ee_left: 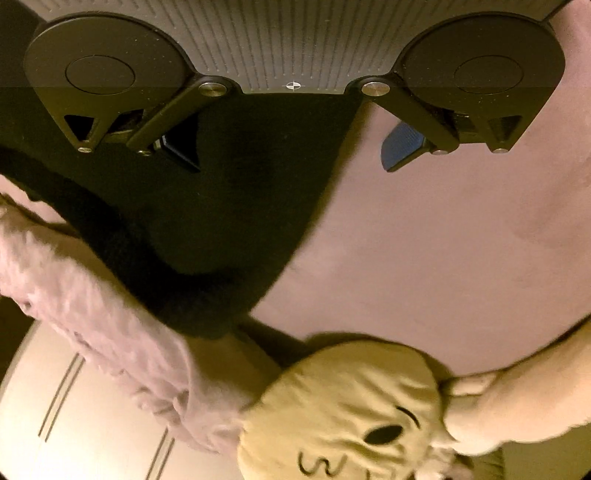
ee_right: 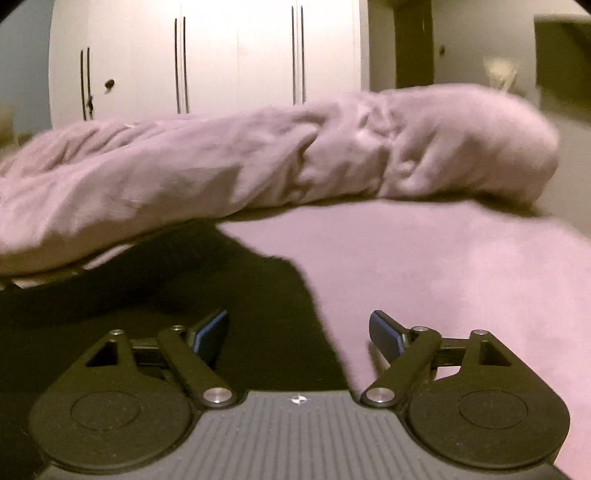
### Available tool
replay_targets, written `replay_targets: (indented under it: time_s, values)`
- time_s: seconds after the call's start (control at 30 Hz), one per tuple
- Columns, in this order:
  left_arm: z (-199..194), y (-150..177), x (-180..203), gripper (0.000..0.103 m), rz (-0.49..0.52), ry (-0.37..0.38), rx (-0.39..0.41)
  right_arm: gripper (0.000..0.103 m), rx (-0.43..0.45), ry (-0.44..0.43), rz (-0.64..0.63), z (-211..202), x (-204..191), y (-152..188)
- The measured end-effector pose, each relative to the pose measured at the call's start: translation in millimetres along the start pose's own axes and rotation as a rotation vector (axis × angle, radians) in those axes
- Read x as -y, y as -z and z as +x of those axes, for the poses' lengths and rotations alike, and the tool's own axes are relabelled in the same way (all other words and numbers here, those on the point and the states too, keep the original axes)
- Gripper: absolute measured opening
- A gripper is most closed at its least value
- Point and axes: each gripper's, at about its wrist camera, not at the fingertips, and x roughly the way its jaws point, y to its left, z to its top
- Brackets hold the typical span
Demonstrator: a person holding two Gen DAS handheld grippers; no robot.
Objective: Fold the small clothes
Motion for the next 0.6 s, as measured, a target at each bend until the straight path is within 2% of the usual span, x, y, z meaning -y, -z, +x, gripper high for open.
replay_targets:
  time_s: [0.07, 0.13, 0.23, 0.3, 0.37, 0.43, 0.5, 0.57, 0.6]
  values:
    - [-12.0, 7.8, -1.8, 0.103, 0.006, -0.016, 0.015, 0.083, 0.055, 0.044, -0.11, -15.9, -7.1, 5.1]
    - [-24.0, 14.7, -10.0, 0.103, -0.015, -0.003, 0.007, 0.084, 0.064, 0.033, -0.154, -36.6, -5.8, 12.7]
    - [-42.5, 22.6, -20.4, 0.103, -0.068, 0.032, -0.047, 0.084, 0.075, -0.055, -0.139, -76.7, 0.6, 30.8]
    - [-59.2, 26.3, -16.3, 0.103, -0.087, 0.058, -0.031, 0.084, 0.114, -0.089, -0.111, -97.5, -1.1, 37.1]
    - [-72.4, 24.0, 6.9, 0.103, -0.03, 0.085, 0.012, 0.085, 0.162, -0.126, -0.084, -110.1, -10.9, 33.1]
    - [-77.1, 19.2, 38.3, 0.103, 0.057, 0.098, 0.058, 0.09, 0.161, -0.171, -0.07, -103.3, -29.4, 19.8]
    - [-64.9, 12.1, 68.7, 0.103, 0.123, 0.105, 0.065, 0.09, 0.133, -0.203, -0.098, -85.0, -54.8, 3.2]
    - [-37.7, 5.3, 96.8, 0.103, 0.144, 0.144, 0.019, 0.089, 0.093, -0.232, -0.15, -62.7, -81.7, -8.9]
    - [-20.4, 3.3, 110.9, 0.103, 0.14, 0.153, -0.009, 0.084, 0.061, -0.254, -0.181, -49.5, -97.0, -13.4]
